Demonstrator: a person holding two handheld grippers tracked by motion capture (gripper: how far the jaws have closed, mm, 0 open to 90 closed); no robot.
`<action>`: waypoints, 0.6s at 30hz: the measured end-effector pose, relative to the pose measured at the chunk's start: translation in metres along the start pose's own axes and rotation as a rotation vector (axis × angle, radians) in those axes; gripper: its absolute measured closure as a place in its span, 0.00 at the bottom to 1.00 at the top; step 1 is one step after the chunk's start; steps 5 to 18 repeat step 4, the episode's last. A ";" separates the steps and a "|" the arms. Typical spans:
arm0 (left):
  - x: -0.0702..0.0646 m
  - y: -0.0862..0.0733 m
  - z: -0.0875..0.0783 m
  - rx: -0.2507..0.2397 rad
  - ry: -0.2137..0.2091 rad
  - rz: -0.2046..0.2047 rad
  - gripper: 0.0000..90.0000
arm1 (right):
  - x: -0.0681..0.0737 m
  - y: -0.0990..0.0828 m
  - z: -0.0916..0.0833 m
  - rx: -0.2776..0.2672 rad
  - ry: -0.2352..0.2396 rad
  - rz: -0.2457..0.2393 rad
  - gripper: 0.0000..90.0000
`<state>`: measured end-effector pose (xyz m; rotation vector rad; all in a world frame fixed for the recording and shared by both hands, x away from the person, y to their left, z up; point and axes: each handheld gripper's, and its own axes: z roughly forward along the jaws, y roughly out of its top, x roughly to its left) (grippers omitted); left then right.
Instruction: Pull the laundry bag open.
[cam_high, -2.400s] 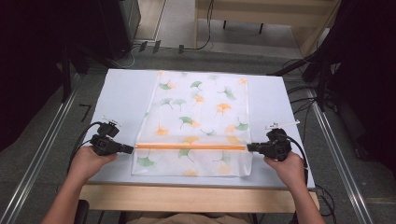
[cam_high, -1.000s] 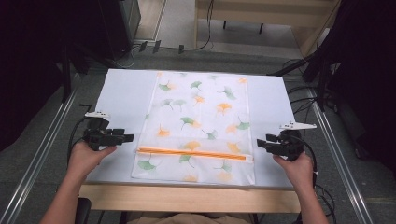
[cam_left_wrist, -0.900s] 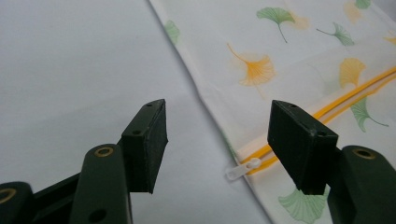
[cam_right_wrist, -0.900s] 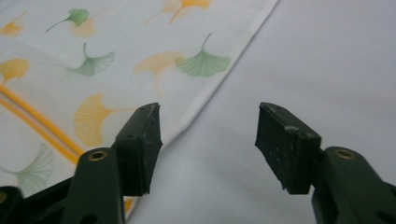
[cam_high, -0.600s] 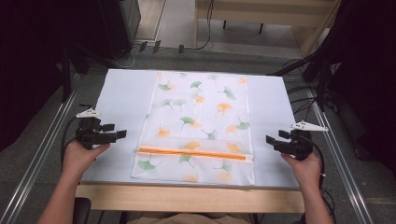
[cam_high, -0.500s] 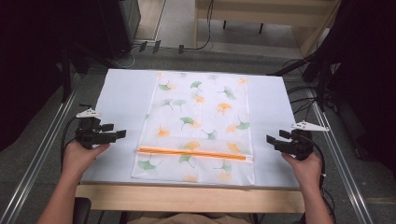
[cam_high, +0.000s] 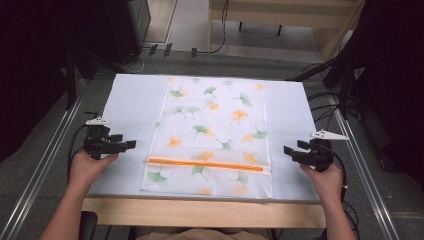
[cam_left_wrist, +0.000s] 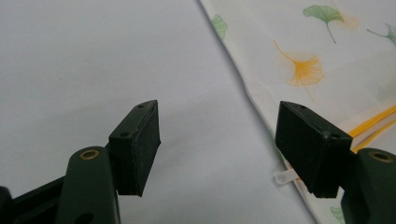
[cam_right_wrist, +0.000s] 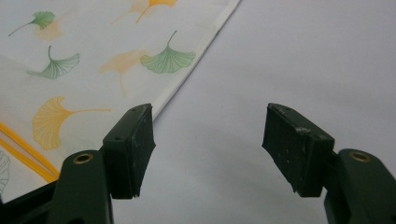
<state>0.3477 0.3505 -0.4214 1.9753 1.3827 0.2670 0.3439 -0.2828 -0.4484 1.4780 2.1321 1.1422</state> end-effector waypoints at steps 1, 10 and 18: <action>0.000 0.000 0.000 0.003 0.002 -0.003 0.34 | 0.000 0.000 0.001 0.000 0.000 0.001 0.38; 0.002 0.000 0.002 0.010 0.003 -0.018 0.34 | 0.000 -0.001 0.003 0.016 0.009 -0.010 0.37; 0.002 0.000 0.002 0.010 0.003 -0.018 0.34 | 0.000 -0.001 0.003 0.016 0.009 -0.010 0.37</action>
